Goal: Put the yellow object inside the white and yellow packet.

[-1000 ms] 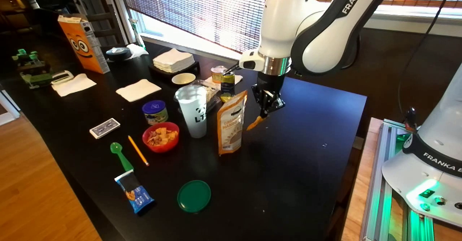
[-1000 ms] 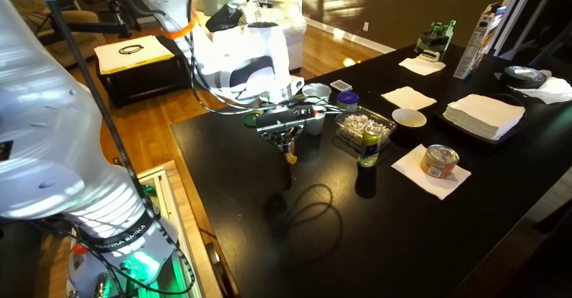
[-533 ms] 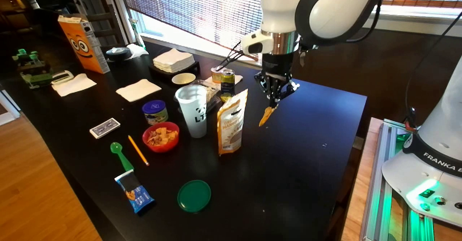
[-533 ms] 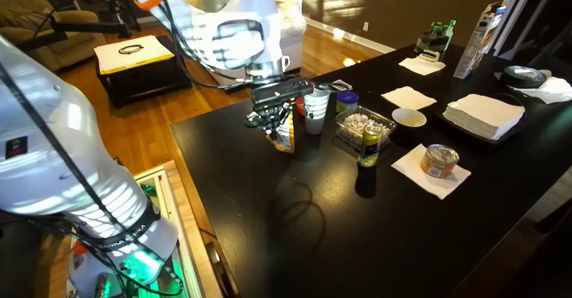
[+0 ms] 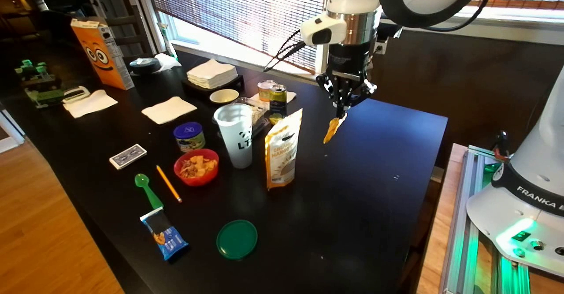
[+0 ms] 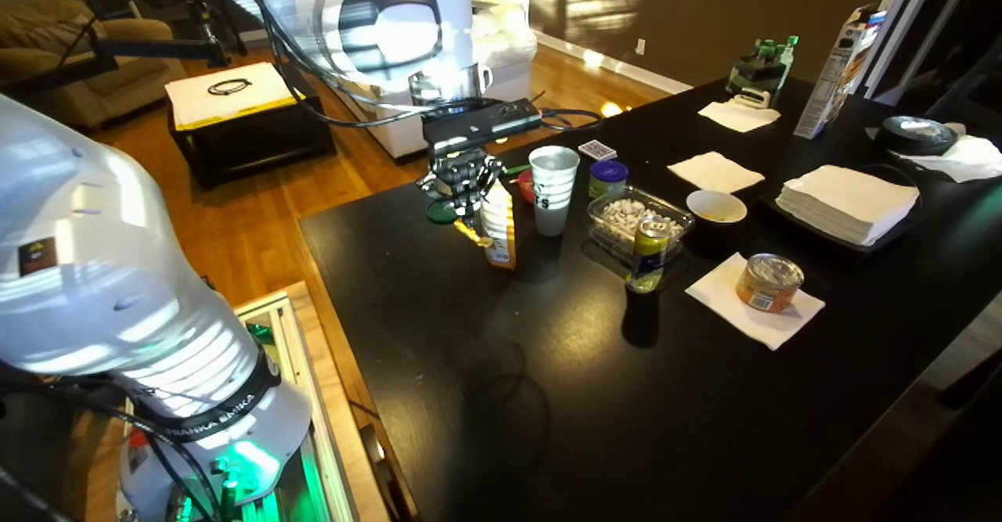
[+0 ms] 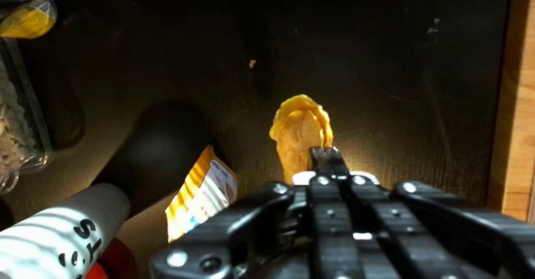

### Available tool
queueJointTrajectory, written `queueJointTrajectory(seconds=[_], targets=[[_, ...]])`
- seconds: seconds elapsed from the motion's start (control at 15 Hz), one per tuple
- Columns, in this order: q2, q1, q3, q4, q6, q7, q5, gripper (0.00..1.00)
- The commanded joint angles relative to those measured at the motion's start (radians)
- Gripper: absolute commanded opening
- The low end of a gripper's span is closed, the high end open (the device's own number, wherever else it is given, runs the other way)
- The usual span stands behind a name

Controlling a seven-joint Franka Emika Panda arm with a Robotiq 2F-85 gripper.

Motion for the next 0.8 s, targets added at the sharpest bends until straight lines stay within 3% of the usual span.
queueJointTrajectory(seconds=[0.0, 0.4, 0.73], targets=[[-0.034, 0.051, -0.037, 0.01, -0.002, -0.056, -0.009, 0.0], [-0.064, 0.124, -0.075, 0.063, -0.027, -0.198, 0.034, 0.0], [-0.042, 0.146, -0.084, 0.152, -0.067, -0.246, 0.053, 0.0]])
